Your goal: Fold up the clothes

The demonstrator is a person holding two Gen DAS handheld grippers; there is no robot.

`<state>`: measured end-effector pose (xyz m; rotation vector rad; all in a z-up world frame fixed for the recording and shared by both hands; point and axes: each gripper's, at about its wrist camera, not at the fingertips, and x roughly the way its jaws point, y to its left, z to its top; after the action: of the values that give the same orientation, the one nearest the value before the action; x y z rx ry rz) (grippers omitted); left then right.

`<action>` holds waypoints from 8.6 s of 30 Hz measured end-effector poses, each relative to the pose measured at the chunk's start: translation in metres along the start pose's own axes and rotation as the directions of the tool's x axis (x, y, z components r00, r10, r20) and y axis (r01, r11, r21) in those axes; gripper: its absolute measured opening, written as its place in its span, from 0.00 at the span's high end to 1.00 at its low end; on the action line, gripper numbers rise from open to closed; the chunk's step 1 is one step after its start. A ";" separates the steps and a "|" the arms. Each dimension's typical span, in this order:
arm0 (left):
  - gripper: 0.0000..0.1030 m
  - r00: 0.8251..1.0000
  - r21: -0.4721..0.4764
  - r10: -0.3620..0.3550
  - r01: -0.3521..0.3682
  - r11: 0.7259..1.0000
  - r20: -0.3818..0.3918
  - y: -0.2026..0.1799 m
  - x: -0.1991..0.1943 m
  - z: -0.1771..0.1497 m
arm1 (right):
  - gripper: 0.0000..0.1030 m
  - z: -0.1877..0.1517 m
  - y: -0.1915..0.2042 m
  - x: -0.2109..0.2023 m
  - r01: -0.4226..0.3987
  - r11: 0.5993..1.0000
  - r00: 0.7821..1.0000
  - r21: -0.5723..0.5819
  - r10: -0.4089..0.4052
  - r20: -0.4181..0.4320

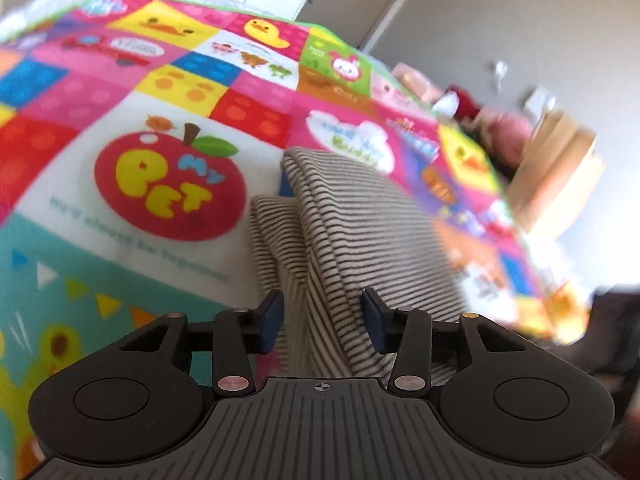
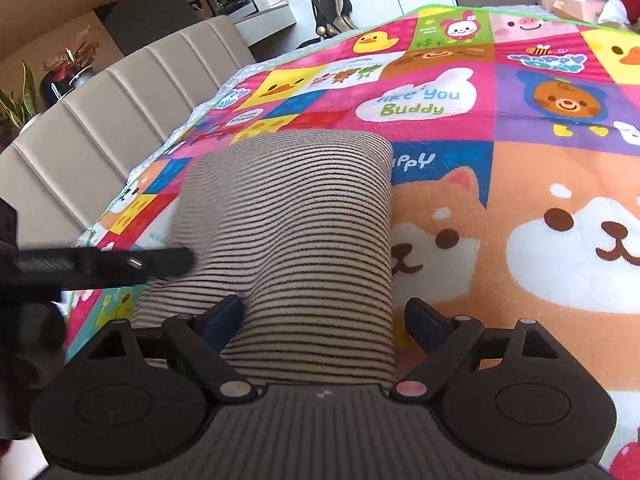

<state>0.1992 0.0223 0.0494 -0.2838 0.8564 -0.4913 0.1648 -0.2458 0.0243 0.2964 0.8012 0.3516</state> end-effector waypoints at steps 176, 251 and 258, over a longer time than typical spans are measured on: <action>0.00 0.793 0.053 0.549 -0.580 0.813 0.263 -0.010 0.021 -0.067 | 0.00 -0.002 0.017 0.053 0.263 0.921 0.964 -0.286 -0.239 0.116; 0.00 0.795 0.052 0.547 -0.577 0.815 0.261 -0.010 0.021 -0.066 | 0.00 -0.002 0.017 0.053 0.263 0.921 0.964 -0.286 -0.239 0.115; 0.00 0.795 0.052 0.547 -0.577 0.815 0.261 -0.010 0.020 -0.066 | 0.00 -0.002 0.017 0.053 0.263 0.921 0.964 -0.286 -0.239 0.116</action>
<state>0.1561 0.0004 -0.0014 0.0444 0.6302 0.0538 0.1944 -0.2085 -0.0044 -0.0779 0.6872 0.2128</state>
